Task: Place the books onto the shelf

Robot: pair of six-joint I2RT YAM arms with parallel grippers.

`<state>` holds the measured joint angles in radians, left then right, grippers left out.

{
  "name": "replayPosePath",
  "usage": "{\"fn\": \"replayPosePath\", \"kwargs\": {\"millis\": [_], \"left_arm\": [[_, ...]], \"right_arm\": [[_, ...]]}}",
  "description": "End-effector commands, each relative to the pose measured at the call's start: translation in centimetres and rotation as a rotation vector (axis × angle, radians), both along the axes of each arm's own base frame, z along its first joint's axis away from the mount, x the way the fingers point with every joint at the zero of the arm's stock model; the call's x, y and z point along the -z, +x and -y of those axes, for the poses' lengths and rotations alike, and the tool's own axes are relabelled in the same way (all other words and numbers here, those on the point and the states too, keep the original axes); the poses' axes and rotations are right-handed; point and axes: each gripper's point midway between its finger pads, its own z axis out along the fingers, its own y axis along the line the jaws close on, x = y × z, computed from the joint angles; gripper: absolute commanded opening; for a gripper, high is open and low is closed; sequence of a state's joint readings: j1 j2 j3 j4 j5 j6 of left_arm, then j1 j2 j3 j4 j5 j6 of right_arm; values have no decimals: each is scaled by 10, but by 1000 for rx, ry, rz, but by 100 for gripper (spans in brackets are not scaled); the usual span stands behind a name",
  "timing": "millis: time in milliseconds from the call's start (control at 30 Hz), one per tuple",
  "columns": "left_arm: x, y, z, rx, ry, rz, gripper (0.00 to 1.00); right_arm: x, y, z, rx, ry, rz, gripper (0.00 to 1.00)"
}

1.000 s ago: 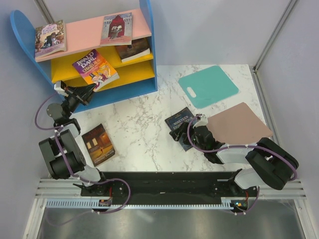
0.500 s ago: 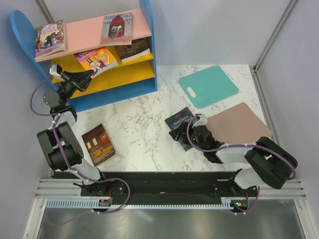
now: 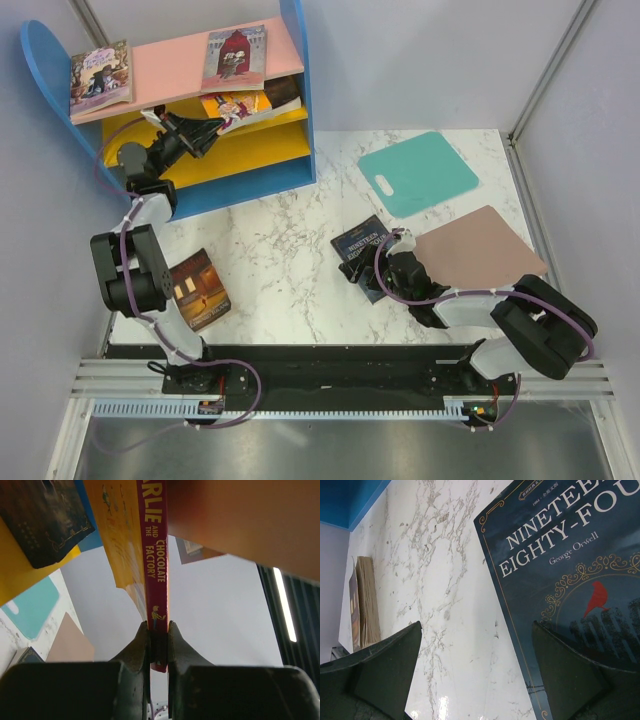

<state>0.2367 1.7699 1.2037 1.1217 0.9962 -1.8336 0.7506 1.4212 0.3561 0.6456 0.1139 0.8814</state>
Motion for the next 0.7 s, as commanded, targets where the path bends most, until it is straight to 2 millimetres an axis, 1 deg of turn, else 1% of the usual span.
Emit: {"fn": "replayPosePath", "kwargs": {"millis": [0,33,100,200,233,267,333,400,500,667], "left_arm": [[-25,12,17,-18,86,155,2],[-20,17,20,-14,82,131,2],[-24,22,28,-9,81,149,2],[-22,32,39,4,86,140,2],[-25,34,41,7,88,148,2],[-20,39,43,10,83,134,2],[-23,44,48,10,79,141,2],[-18,50,51,11,73,128,2],[-20,55,53,8,72,138,2],[-21,64,49,-26,64,133,2]], "right_arm": [[22,-12,6,-22,-71,-63,98],[21,-11,6,-22,-68,-61,98],[22,-12,6,-21,-71,-63,98],[22,-12,6,-21,-70,-62,98],[22,-11,7,-20,-71,-61,98],[22,-12,6,-21,-71,-61,98],[22,-12,6,-21,-71,-61,98],[21,-12,7,-22,-72,-60,98],[22,-12,7,-21,-73,-61,98],[20,-11,6,-25,-73,-58,98]]}}
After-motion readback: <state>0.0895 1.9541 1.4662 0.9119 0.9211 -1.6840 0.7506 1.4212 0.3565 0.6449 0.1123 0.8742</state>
